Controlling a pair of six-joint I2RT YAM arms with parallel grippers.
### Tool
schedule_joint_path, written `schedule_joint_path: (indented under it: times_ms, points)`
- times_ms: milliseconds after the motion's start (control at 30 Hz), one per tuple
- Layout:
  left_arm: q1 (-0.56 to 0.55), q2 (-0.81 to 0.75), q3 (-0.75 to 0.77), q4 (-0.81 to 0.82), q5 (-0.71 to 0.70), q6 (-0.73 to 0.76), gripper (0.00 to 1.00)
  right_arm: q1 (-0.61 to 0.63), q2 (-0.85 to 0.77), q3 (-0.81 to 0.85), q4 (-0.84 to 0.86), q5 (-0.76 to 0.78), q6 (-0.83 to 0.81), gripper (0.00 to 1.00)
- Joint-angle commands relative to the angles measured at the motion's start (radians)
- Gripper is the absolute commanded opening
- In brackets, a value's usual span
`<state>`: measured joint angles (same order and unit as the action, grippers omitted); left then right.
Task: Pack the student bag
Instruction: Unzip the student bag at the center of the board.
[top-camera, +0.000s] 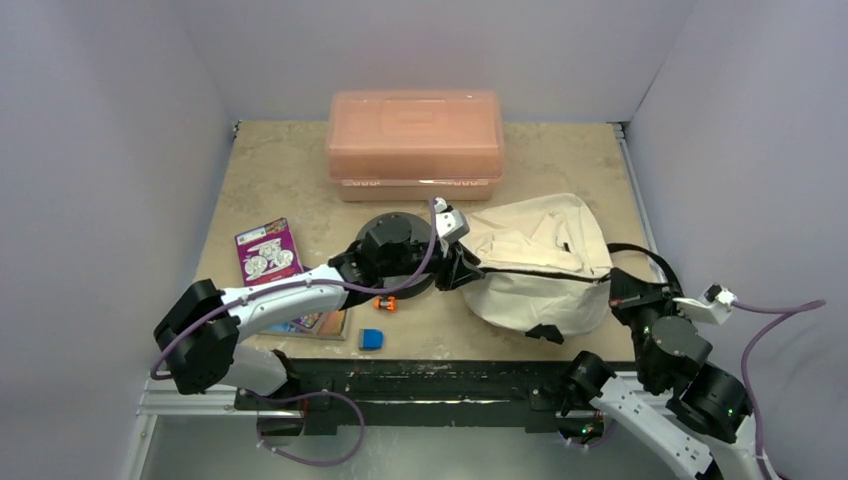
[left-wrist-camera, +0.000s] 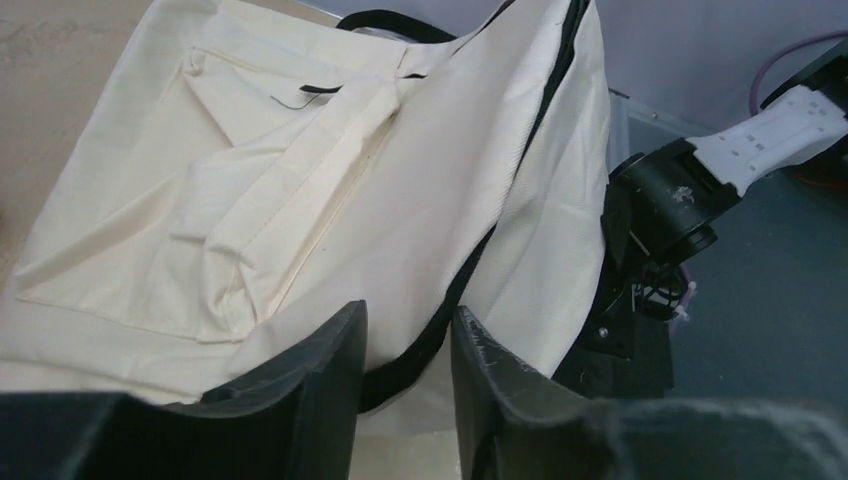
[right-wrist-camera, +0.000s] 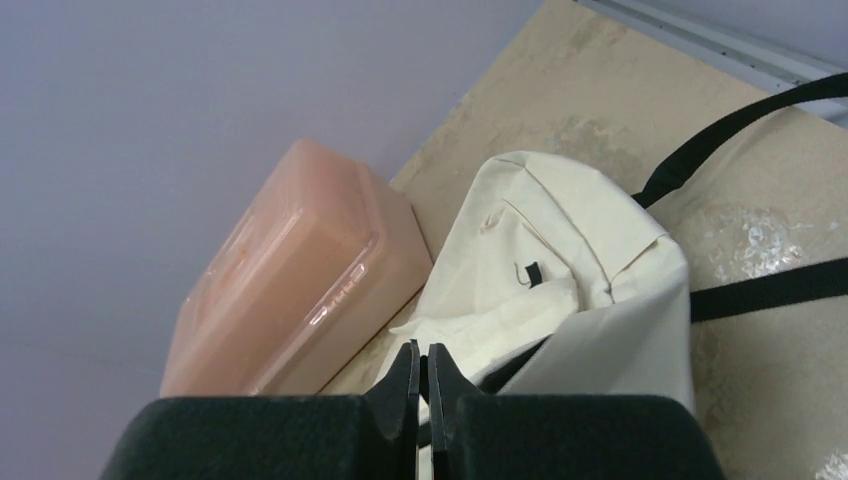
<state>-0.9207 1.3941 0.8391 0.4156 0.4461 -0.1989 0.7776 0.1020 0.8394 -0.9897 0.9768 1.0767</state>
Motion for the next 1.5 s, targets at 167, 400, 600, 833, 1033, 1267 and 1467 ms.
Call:
schedule_joint_path:
  times_ms: [167,400,600,833,1033,1267,1467]
  points:
    - [-0.089,-0.010,0.235,-0.214,-0.181,-0.023,0.96,-0.005,0.003,-0.077,0.394,-0.225,-0.363,0.00]
    - [-0.212,0.218,0.507,-0.237,-0.168,0.030,0.94,-0.005,0.035,-0.081,0.434,-0.343,-0.397,0.00]
    - [-0.218,0.315,0.605,-0.294,-0.157,0.069,0.78,-0.005,0.070,-0.052,0.450,-0.379,-0.418,0.00]
    - [-0.218,0.321,0.612,-0.350,-0.167,0.121,0.39,-0.005,0.085,-0.040,0.472,-0.386,-0.433,0.00]
    - [-0.218,0.139,0.435,-0.255,-0.152,0.248,0.00,-0.005,0.053,-0.011,0.317,-0.196,-0.293,0.00]
    - [-0.214,-0.121,0.181,-0.189,0.043,0.449,0.00,-0.006,-0.057,-0.027,0.278,-0.161,-0.239,0.00]
    - [-0.200,-0.243,0.088,-0.122,0.067,0.449,0.00,-0.005,-0.063,-0.038,0.198,-0.104,-0.151,0.00]
